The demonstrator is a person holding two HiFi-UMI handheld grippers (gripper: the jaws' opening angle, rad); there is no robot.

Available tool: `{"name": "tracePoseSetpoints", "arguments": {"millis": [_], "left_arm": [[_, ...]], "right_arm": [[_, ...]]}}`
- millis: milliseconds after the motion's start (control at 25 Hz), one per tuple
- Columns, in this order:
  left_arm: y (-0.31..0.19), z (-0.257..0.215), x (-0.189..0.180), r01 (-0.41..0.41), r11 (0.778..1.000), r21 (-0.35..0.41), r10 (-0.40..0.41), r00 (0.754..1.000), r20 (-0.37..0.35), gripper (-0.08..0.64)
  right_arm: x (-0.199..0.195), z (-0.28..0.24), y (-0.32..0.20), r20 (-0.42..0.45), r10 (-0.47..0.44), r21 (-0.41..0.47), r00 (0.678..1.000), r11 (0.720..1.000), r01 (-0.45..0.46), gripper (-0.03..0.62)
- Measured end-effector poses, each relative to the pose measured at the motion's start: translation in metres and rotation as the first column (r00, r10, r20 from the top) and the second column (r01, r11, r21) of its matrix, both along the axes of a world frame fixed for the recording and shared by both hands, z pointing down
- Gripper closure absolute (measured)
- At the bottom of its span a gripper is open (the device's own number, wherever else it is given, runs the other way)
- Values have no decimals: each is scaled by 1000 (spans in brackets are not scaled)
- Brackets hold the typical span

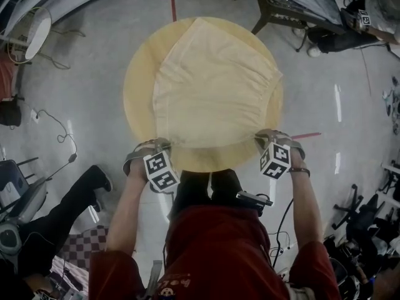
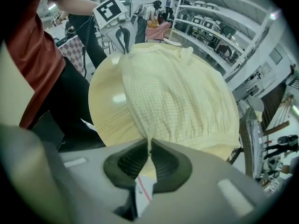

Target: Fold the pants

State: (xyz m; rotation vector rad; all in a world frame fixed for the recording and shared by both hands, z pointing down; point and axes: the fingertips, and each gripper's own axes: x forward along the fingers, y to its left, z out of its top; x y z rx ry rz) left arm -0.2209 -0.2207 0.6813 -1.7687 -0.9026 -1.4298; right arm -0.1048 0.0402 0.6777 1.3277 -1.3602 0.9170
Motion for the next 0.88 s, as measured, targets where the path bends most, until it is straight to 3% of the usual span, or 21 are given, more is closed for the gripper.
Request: {"name": "tracePoseSetpoints", "arguments": {"millis": [160,280,880], "left_arm": [[4,-7,0,6,1000,-3,-6,1000,-29,529],[3,-25,10,8,1000,-4,-8,996,-89,529],[-40,-97,100,-61,997,39,70,951,-302,529]], "right_arm": [[2,-8,3,-28,31,26,999,999,-30,572],[3,-19,3,-51,57,50,997,997,-54,574],[39,-80,-22,-158,211,135,965,972,-190,574]]}}
